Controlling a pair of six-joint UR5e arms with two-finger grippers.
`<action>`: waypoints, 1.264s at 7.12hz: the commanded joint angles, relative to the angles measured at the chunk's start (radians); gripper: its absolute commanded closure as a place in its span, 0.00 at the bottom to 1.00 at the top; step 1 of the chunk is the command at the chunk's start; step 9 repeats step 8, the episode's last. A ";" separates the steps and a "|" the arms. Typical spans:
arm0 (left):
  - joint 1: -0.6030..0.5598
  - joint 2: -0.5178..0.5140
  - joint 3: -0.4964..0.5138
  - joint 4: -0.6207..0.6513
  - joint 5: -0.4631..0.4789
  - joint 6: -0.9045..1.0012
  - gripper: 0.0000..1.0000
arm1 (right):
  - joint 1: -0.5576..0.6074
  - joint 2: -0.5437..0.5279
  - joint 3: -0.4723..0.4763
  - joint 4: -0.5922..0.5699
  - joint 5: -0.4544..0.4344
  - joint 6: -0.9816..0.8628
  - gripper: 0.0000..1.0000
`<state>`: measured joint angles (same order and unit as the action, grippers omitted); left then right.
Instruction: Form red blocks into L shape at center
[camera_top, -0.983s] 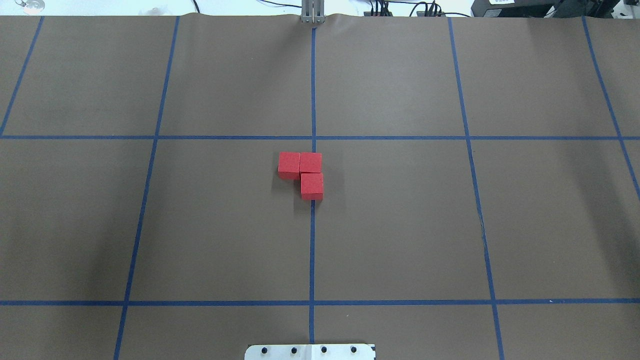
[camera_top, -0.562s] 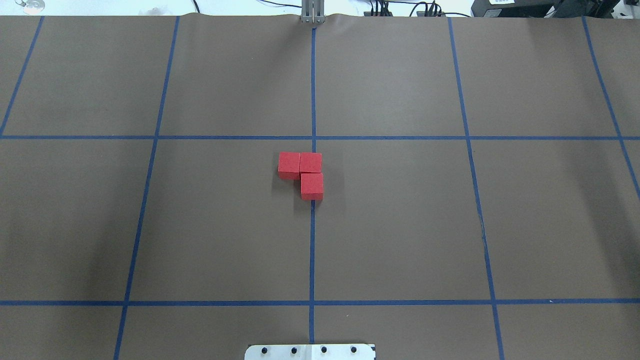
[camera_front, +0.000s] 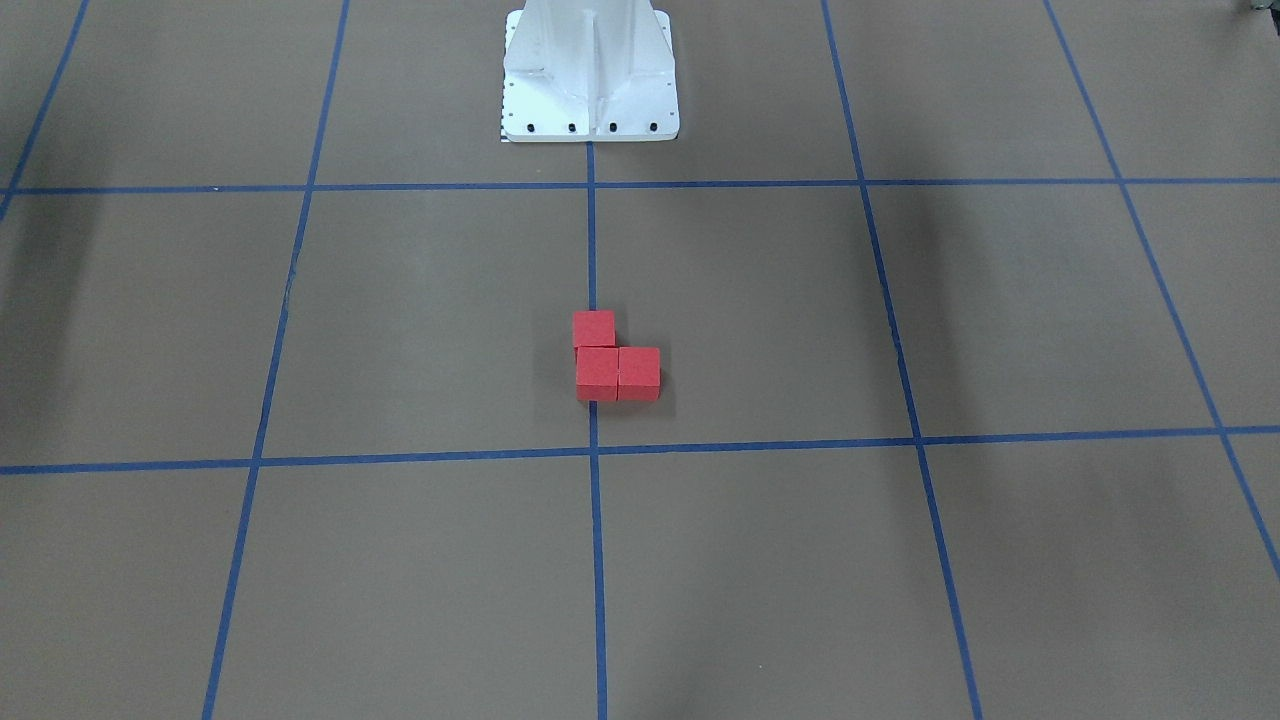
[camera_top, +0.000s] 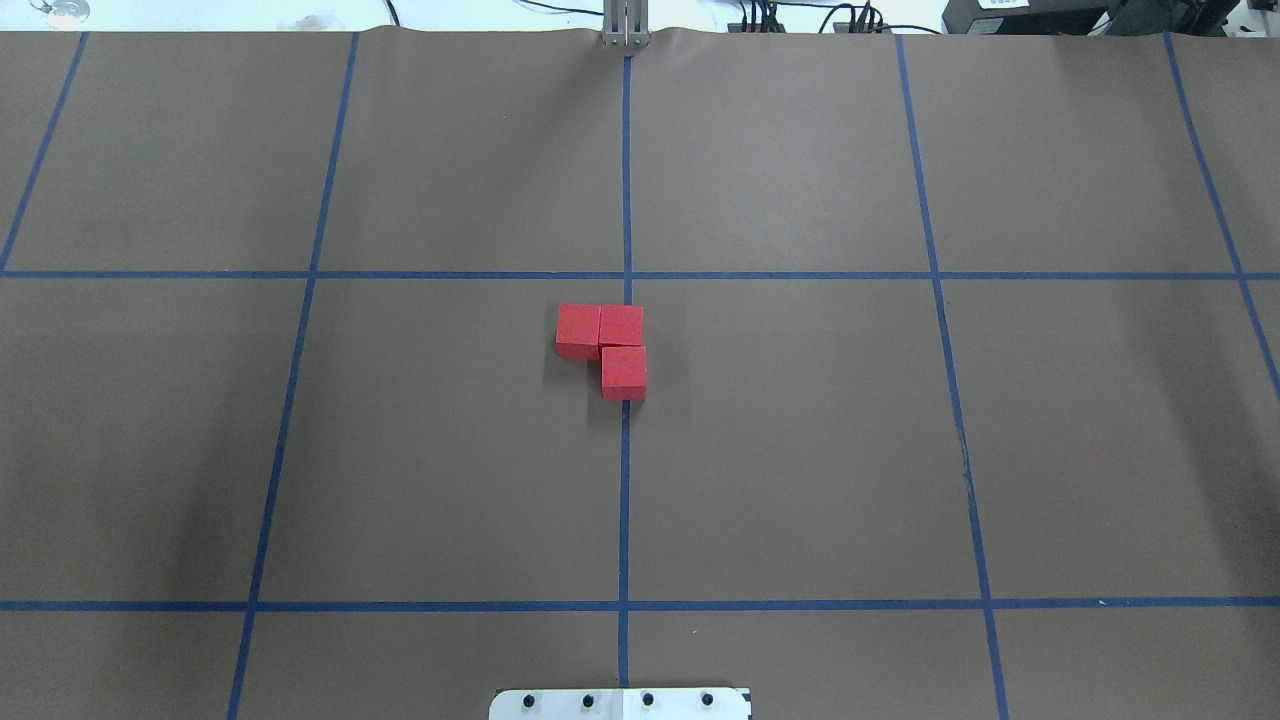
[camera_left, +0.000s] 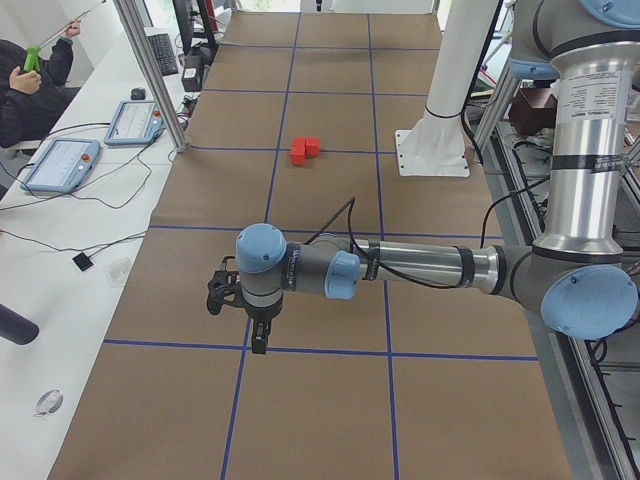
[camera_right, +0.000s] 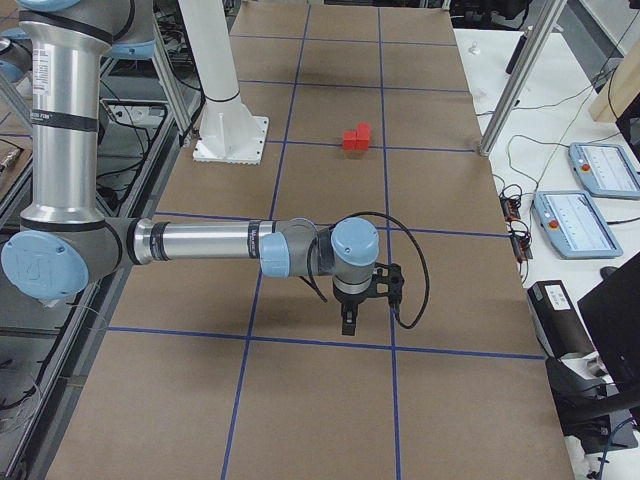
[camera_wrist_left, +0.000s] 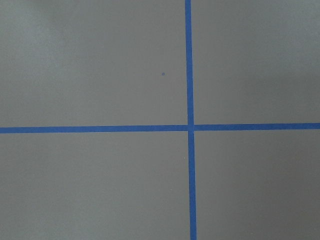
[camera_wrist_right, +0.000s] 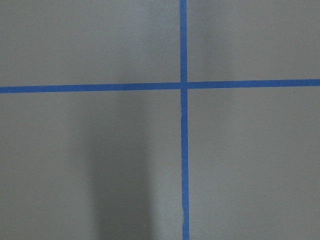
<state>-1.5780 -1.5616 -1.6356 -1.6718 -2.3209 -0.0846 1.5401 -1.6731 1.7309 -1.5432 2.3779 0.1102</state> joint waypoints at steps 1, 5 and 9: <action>0.000 0.000 0.002 0.000 0.000 0.000 0.00 | 0.000 0.001 -0.001 0.000 0.000 -0.001 0.01; 0.001 -0.003 0.010 -0.002 0.000 0.002 0.00 | 0.000 0.000 0.004 0.000 0.000 0.000 0.01; 0.001 -0.005 0.016 -0.002 0.000 0.002 0.00 | 0.000 0.000 0.003 0.000 0.000 0.000 0.01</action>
